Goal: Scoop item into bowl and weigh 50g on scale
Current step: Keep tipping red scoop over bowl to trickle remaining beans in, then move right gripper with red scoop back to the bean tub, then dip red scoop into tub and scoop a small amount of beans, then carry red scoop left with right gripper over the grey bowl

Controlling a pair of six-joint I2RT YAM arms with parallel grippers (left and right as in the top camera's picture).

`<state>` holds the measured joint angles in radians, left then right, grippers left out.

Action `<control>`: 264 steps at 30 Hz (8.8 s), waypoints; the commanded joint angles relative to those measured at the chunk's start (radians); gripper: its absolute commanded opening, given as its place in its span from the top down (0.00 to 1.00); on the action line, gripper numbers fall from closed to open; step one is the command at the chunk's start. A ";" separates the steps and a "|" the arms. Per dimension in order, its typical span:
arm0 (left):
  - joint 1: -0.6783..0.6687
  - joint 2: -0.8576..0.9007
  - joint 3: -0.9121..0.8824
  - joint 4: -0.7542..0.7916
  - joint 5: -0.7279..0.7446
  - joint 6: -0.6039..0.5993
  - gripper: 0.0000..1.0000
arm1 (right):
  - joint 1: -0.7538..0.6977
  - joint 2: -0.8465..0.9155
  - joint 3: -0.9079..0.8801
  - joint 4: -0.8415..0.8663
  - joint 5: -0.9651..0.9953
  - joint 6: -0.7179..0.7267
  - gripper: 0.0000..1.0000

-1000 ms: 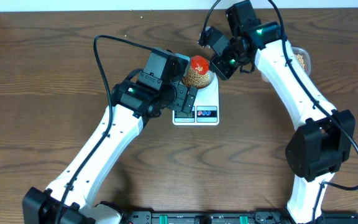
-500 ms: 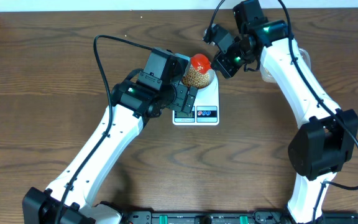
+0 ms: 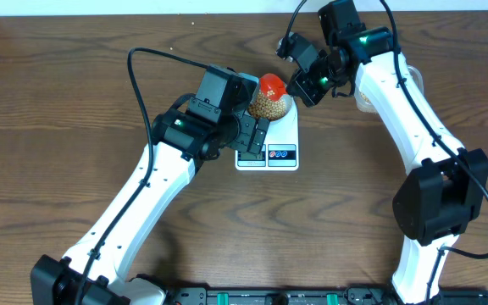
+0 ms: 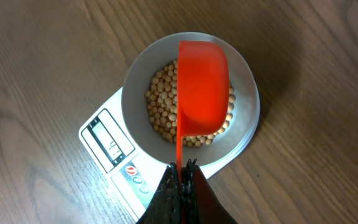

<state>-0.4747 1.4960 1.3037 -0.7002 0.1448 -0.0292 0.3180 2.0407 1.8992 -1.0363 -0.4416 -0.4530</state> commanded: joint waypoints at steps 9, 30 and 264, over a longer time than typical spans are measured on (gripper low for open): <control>0.002 -0.013 0.000 -0.003 0.001 -0.002 0.06 | -0.011 -0.040 0.023 0.019 0.007 -0.057 0.99; 0.002 -0.013 0.000 -0.003 0.001 -0.002 0.06 | 0.000 -0.040 0.024 0.034 0.070 -0.202 0.99; 0.002 -0.013 0.000 -0.003 0.001 -0.002 0.06 | -0.108 -0.199 -0.341 0.312 -0.236 0.262 0.99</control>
<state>-0.4747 1.4960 1.3037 -0.7002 0.1448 -0.0292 0.1970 1.8641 1.5581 -0.7326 -0.7074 -0.1661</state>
